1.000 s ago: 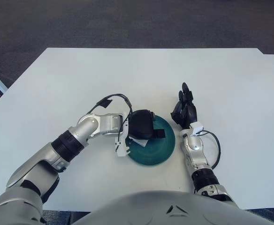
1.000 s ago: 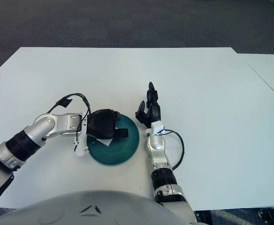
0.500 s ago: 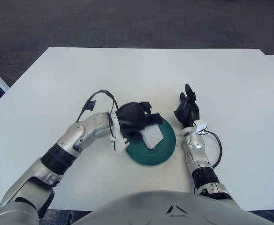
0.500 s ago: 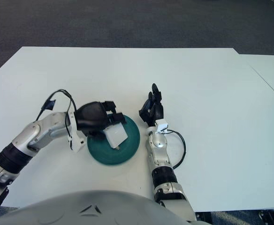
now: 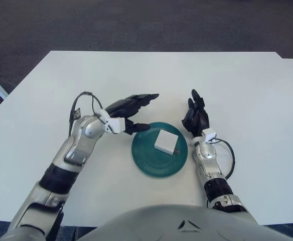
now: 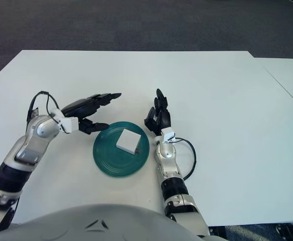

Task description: Put the charger into the plate.

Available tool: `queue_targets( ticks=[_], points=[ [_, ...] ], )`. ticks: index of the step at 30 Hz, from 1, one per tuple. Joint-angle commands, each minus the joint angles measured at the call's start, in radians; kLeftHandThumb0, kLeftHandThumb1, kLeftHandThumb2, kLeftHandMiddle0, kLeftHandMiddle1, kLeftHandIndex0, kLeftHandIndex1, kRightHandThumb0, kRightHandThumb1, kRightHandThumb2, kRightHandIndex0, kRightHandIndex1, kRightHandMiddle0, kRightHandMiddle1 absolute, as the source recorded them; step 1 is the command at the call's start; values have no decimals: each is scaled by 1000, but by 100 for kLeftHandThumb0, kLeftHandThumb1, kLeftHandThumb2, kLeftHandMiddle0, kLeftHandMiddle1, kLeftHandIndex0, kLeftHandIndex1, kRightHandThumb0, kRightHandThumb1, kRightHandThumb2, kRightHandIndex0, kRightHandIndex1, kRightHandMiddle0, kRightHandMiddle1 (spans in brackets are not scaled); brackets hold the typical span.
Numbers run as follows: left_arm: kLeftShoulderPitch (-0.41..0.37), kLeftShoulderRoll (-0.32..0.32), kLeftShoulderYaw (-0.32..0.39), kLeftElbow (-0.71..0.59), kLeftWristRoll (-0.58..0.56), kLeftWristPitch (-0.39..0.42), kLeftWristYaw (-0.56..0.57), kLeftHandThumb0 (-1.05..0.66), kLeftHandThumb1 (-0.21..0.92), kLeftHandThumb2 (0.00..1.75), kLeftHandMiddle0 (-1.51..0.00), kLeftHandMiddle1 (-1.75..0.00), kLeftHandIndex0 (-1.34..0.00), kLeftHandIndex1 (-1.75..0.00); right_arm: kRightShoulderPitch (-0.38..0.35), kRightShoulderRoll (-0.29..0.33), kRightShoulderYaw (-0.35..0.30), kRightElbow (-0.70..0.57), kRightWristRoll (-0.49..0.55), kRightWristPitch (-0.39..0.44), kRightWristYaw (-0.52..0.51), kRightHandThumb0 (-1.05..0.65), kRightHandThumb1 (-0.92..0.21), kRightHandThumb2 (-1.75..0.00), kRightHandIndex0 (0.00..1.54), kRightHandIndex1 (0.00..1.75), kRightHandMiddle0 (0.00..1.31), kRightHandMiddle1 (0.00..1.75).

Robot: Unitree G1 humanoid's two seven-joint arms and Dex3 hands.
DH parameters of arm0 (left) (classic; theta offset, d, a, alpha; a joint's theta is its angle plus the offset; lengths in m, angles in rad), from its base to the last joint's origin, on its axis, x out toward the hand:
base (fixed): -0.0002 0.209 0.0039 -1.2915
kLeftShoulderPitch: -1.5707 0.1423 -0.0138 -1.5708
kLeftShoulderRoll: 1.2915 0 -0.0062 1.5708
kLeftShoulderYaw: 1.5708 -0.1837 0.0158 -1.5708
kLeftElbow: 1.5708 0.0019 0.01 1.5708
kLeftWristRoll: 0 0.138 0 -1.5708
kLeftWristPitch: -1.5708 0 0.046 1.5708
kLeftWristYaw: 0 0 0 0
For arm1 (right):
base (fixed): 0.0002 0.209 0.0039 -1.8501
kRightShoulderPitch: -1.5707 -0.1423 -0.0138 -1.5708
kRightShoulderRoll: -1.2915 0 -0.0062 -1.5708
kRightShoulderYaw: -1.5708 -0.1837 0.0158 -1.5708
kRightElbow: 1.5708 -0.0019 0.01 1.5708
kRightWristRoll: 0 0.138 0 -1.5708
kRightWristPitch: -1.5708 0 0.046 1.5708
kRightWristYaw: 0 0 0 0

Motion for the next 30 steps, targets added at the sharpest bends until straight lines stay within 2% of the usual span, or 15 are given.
queue_targets(
  ticks=[1, 5, 9, 11, 13, 16, 17, 18, 19, 20, 22, 25, 30],
  points=[
    [17, 15, 11, -27, -47, 32, -32, -105, 92, 43, 0, 0, 0, 0, 109, 74, -3, 123, 25, 49, -11, -82, -92, -94, 4, 0, 0, 12],
    [18, 33, 21, 27, -73, 14, -36, -105, 92, 48, 0, 0, 0, 0, 102, 71, -4, 130, 22, 58, -20, -86, -92, -93, 3, 0, 0, 10],
    [-5, 30, 59, 139, -128, -14, -27, -105, 92, 58, 0, 0, 0, 0, 97, 70, -4, 150, 16, 43, -32, -89, -92, -92, 3, 0, 0, 8],
    [-12, -6, 117, 196, -238, -26, -42, -105, 92, 62, 0, 0, 0, 0, 91, 69, -7, 166, 17, 30, -38, -90, -92, -92, 2, 0, 0, 7],
    [-6, -75, 180, 219, -396, -8, -63, -105, 92, 66, 0, 0, 0, 0, 85, 69, -10, 179, 18, 19, -43, -91, -92, -92, 2, 0, 0, 7],
    [41, -206, 251, 178, -583, 57, -1, -105, 92, 65, 0, 0, 0, 0, 75, 66, -12, 196, 15, 9, -52, -92, -92, -93, 2, 0, 0, 7],
    [87, -279, 289, 128, -655, 109, 85, -105, 92, 65, 0, 0, 0, 0, 72, 65, -13, 200, 14, 7, -54, -92, -92, -93, 2, 0, 0, 7],
    [118, -325, 314, 93, -700, 146, 144, -105, 92, 65, 0, 0, 0, 0, 69, 65, -13, 203, 15, 5, -55, -92, -92, -93, 2, 0, 0, 7],
    [169, -415, 363, 49, -785, 214, 273, -105, 92, 65, 0, 0, 0, 0, 69, 65, -11, 203, 12, 1, -56, -93, -92, -94, 3, 0, 0, 7],
    [201, -474, 394, 23, -839, 259, 359, -105, 92, 67, 0, 0, 0, 0, 70, 64, -9, 202, 11, -1, -57, -93, -92, -95, 3, 0, 0, 8],
    [240, -530, 421, 16, -885, 290, 436, -105, 92, 68, 0, 0, 0, 0, 72, 63, -5, 198, 8, -4, -59, -93, -92, -95, 3, 0, 0, 8],
    [283, -556, 445, 60, -882, 291, 476, -105, 92, 75, 0, 0, 0, 0, 80, 67, -2, 180, 7, 4, -64, -93, -92, -95, 3, 0, 0, 8],
    [277, -591, 484, 64, -896, 348, 598, -105, 92, 84, 0, 0, 0, 0, 88, 69, 2, 163, 6, 8, -71, -92, -92, -95, 3, 0, 1, 9]
  ],
)
